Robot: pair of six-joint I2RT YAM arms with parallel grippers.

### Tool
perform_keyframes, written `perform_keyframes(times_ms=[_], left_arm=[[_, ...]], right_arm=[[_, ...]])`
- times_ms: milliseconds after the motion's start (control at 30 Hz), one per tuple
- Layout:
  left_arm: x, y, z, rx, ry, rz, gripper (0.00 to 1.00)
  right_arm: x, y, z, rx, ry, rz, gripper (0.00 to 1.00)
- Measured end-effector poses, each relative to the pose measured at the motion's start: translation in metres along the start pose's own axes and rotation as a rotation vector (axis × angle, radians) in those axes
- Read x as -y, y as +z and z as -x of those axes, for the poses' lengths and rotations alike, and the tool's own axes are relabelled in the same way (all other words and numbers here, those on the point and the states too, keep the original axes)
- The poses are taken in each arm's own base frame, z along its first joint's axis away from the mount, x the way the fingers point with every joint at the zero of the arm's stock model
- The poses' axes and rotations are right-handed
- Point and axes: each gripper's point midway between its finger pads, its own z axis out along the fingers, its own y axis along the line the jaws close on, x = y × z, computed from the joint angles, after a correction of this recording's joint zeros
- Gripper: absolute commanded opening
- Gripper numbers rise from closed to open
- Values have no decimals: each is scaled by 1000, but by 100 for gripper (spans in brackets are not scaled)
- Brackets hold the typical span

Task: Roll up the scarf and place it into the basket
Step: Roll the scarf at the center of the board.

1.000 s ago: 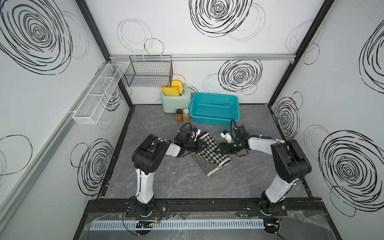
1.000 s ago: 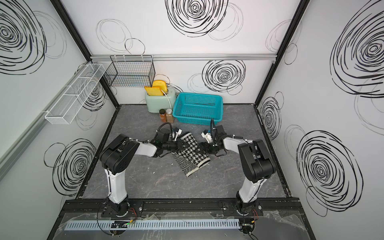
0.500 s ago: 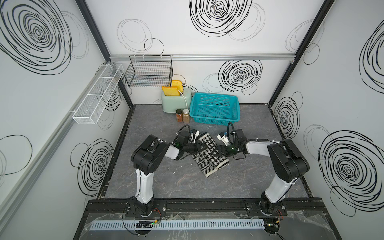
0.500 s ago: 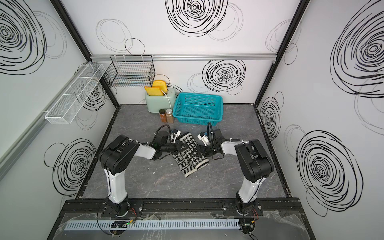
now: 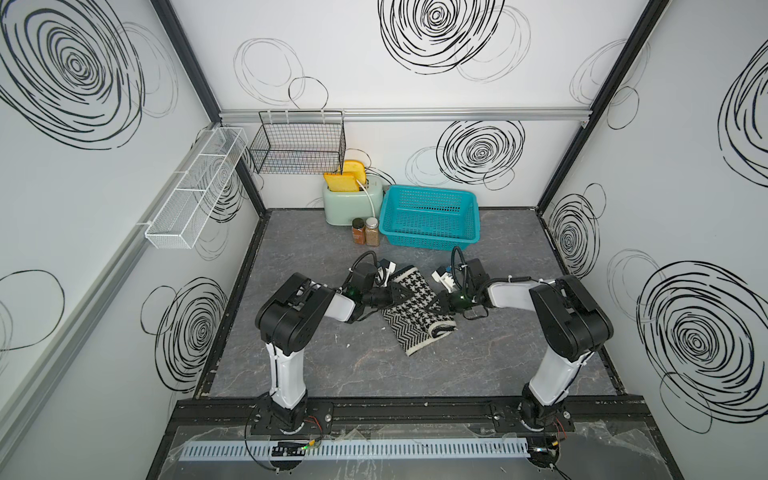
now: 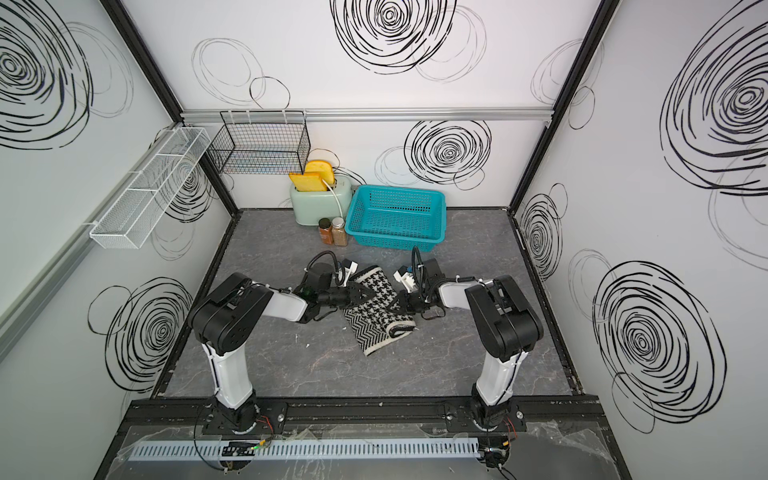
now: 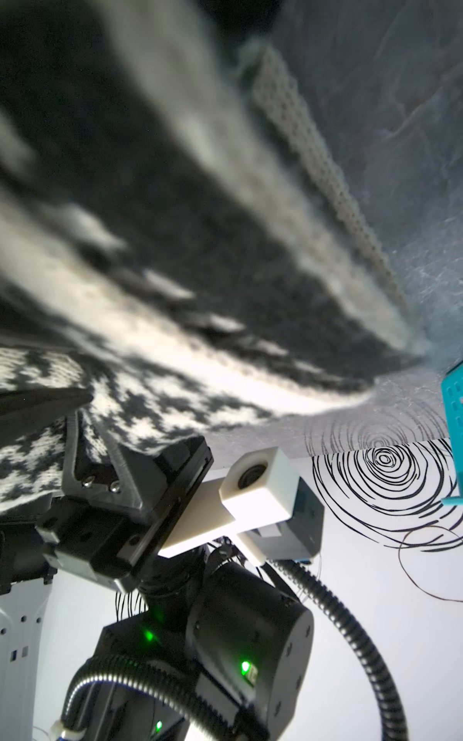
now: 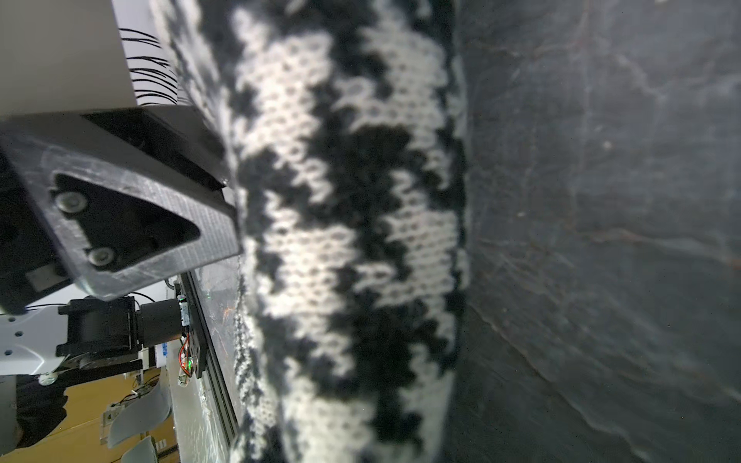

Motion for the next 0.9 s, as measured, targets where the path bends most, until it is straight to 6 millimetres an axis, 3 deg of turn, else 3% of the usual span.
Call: perform_keyframes(times_ms=[200, 533, 733, 900], left_arm=[[17, -32, 17, 66, 9, -13, 29], [31, -111, 29, 205, 1, 16, 29], [52, -157, 43, 304, 38, 24, 28], [61, -176, 39, 321, 45, 15, 28]], right_arm=[[-4, -4, 5, 0, -108, -220, 0], [-9, -19, 16, 68, -384, -748, 0], [-17, -7, 5, 82, -591, -1029, 0], [-27, 9, 1, 74, -726, -1209, 0]])
